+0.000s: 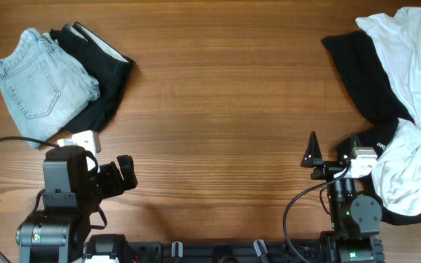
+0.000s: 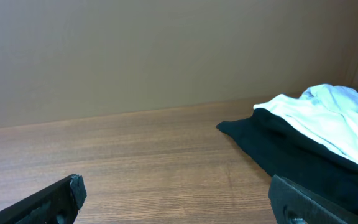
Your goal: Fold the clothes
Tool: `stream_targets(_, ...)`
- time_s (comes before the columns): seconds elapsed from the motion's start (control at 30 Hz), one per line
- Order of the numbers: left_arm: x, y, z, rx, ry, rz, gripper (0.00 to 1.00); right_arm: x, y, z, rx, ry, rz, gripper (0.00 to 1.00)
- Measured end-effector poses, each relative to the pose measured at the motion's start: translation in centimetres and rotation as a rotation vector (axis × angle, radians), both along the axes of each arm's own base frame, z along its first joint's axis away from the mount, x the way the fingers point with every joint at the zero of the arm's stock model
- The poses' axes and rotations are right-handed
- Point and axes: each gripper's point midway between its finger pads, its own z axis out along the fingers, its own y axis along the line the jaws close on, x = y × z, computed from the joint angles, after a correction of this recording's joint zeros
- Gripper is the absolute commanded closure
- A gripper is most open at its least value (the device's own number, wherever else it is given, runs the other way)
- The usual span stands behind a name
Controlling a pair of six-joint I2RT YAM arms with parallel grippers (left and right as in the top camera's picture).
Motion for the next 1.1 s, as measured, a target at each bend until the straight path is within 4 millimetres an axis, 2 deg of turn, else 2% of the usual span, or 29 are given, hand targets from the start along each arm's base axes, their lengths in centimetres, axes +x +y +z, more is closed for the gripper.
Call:
stream_targets(0.4,0.0,0.0,0.1,0.000,-0.006,0.000,0.00,0.0,0.0,0.0,0.000,0.000,0.000,0.00)
stream_targets(0.5,-1.1,0.3,0.6,0.011,-0.038,0.008,0.00,0.0,0.0,0.0,0.000,0.001,0.000,0.00)
stream_targets(0.57,-1.6,0.5,1.6,0.021,-0.142,0.018,0.00,0.0,0.0,0.0,0.000,0.001,0.000,0.00)
stream_targets(0.63,-0.3,0.7,2.3,0.023,-0.310,0.027,0.00,0.0,0.0,-0.1,0.000,0.004,0.000,0.00)
stream_targets(0.8,2.6,0.5,0.7,0.013,-0.620,0.027,0.00,0.0,0.0,-0.1,0.000,0.005,0.000,0.00)
stream_targets(0.87,3.9,0.3,0.7,0.004,-0.772,0.020,0.00,0.0,0.0,-0.1,0.000,0.005,0.000,0.00)
stream_targets(0.97,5.3,0.2,1.8,-0.004,-0.972,0.014,0.00,0.0,0.0,-0.2,0.000,0.007,0.000,0.00)
stream_targets(1.03,5.6,0.2,0.5,-0.005,-0.961,0.013,0.00,0.0,0.0,-0.2,0.000,0.007,0.000,0.00)
stream_targets(1.1,5.6,0.1,-2.0,-0.007,-0.870,0.007,0.00,0.0,0.0,-0.2,0.000,0.007,0.000,0.00)
